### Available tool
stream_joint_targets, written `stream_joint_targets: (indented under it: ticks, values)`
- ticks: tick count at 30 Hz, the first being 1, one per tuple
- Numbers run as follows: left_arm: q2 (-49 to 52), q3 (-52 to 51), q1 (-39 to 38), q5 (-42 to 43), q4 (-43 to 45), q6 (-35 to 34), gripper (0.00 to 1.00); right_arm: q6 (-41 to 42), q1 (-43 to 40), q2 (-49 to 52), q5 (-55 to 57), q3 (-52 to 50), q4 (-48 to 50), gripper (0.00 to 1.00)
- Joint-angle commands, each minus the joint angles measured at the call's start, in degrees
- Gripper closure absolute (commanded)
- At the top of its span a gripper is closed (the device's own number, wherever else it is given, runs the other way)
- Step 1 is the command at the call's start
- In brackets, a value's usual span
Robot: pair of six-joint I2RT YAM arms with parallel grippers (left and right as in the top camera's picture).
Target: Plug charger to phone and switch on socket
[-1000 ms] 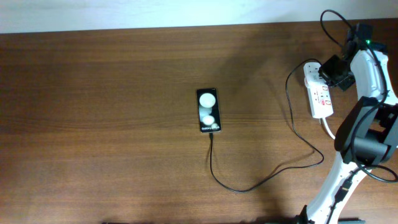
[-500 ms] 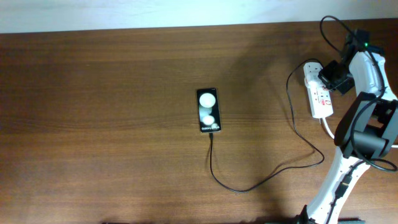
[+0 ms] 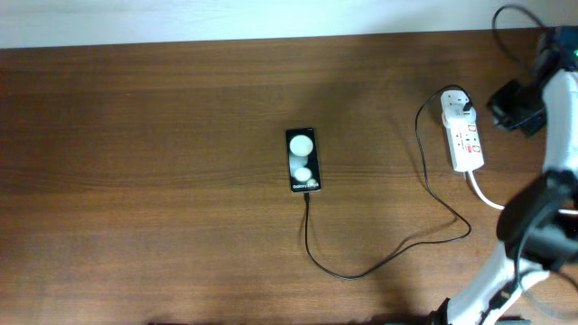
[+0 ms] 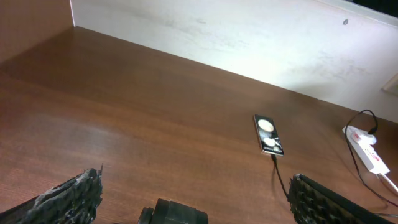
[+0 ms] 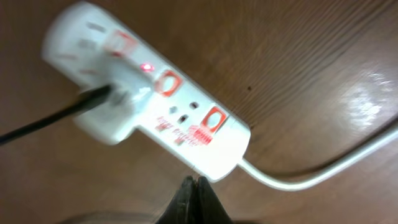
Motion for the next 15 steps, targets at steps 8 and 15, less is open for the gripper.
stream_joint_targets:
  ticks: [8,15]
  values:
    - [-0.3,-10.6,0.3,-1.6,19.4,-0.6,0.01,-2.1,8.7,-28.7,-1.9,0.8,-5.7,0.96]
    - [-0.3,-40.5,0.3,-1.5,48.1,-0.6,0.01,-2.1,9.5,-40.0,-3.0,0.8,-12.5,0.96]
